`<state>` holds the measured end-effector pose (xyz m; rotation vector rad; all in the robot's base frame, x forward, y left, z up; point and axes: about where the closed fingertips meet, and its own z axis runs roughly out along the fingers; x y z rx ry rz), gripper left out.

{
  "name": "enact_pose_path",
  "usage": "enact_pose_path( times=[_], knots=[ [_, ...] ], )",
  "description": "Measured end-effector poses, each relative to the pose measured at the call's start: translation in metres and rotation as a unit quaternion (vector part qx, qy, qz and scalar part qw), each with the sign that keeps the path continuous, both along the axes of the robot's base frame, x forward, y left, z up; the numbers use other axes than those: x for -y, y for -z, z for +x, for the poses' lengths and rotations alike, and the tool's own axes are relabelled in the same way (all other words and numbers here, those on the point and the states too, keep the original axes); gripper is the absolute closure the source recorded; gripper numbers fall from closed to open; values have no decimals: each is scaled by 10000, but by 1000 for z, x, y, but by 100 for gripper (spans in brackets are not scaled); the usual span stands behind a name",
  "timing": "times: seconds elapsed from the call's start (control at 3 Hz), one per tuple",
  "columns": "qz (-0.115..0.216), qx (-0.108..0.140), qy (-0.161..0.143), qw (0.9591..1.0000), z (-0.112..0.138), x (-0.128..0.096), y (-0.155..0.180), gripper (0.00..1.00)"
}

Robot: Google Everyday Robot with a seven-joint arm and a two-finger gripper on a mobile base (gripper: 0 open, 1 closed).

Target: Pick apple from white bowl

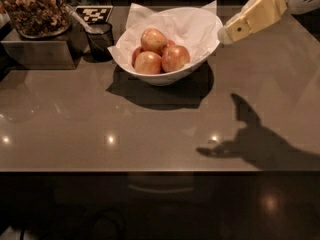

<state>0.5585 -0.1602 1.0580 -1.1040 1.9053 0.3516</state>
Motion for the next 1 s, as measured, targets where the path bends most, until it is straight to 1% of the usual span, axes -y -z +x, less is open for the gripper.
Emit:
enact_pose_path(
  times=[0.33, 0.67, 1.0],
  knots=[
    [154, 165, 251, 9994, 27, -17, -1, 0],
    [178, 222, 290, 9992, 29, -17, -4, 0],
    [-54, 210, 310, 9993, 22, -20, 4, 0]
  ],
)
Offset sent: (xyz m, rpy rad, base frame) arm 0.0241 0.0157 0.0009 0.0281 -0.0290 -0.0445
